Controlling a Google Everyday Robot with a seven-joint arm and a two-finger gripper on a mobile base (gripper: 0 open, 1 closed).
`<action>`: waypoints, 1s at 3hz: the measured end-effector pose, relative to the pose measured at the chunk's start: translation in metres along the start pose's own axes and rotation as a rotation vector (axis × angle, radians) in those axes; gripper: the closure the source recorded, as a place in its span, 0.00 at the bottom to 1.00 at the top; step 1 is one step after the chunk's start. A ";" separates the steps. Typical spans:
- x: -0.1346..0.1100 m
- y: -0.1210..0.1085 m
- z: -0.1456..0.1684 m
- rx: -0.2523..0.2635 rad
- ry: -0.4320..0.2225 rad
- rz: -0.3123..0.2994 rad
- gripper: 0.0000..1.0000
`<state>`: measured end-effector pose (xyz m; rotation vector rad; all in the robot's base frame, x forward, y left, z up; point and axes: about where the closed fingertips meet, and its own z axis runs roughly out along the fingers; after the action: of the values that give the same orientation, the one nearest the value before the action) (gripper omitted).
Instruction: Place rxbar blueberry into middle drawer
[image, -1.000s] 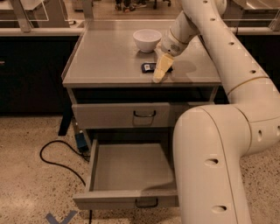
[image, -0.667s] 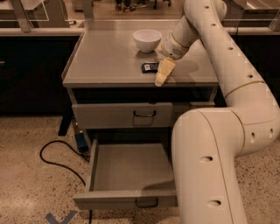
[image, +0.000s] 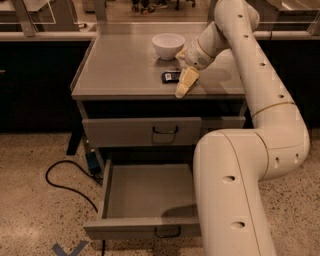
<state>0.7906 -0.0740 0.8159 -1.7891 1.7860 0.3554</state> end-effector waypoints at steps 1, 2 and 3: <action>-0.029 -0.007 0.007 0.013 -0.060 -0.032 0.00; -0.029 -0.007 0.007 0.013 -0.060 -0.032 0.00; -0.022 0.003 0.024 -0.042 -0.067 -0.010 0.00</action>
Offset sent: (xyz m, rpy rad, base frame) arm 0.0043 0.0214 0.0090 0.0394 -0.0217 0.0262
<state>0.7914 -0.0420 0.8089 -1.7934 1.7344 0.4467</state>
